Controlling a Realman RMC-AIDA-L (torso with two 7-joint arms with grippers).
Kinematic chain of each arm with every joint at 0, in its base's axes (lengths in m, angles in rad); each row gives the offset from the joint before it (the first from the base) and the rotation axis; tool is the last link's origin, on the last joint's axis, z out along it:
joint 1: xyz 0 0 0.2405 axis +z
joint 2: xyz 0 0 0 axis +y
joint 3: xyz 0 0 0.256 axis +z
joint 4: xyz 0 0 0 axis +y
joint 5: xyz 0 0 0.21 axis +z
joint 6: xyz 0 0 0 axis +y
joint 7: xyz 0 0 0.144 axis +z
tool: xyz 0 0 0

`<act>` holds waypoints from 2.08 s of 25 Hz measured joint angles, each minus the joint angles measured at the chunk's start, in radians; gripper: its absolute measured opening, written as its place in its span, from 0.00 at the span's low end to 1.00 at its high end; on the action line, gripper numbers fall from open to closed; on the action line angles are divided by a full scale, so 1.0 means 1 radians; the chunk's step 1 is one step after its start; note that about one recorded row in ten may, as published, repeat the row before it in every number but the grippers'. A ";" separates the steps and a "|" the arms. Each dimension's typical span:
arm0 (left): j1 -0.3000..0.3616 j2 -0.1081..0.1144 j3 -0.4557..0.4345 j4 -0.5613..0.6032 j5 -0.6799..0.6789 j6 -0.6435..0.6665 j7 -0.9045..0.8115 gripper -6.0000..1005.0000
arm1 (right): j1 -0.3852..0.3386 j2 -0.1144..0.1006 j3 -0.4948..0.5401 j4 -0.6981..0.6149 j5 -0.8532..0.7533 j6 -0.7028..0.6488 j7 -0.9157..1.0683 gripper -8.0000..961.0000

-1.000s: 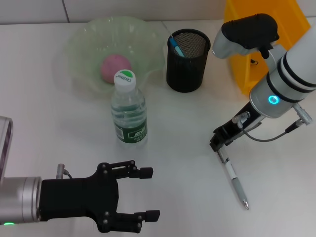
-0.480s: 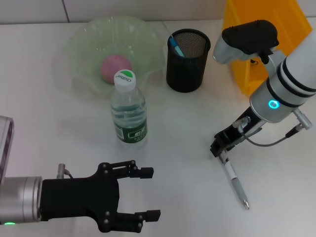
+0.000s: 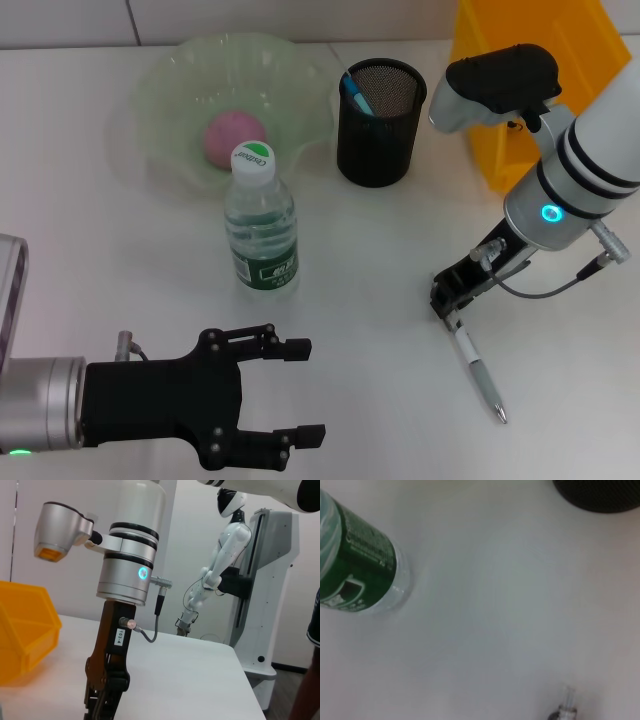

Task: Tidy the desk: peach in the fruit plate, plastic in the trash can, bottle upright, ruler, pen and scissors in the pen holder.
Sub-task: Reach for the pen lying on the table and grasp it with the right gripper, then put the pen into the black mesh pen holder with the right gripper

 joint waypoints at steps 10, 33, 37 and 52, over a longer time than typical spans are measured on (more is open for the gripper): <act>-0.001 0.000 0.000 0.000 -0.001 0.003 0.000 0.81 | 0.001 0.000 -0.013 0.003 0.000 0.002 0.000 0.22; 0.002 0.001 -0.012 0.002 -0.002 0.006 -0.001 0.81 | -0.010 0.001 -0.035 -0.027 0.011 0.008 -0.010 0.13; 0.002 0.002 -0.012 0.002 -0.003 0.006 -0.001 0.81 | -0.039 -0.002 -0.028 -0.097 0.012 0.004 -0.012 0.13; 0.002 -0.001 -0.013 0.001 -0.003 0.002 -0.002 0.81 | -0.278 -0.005 0.217 -0.450 0.366 0.411 -0.495 0.13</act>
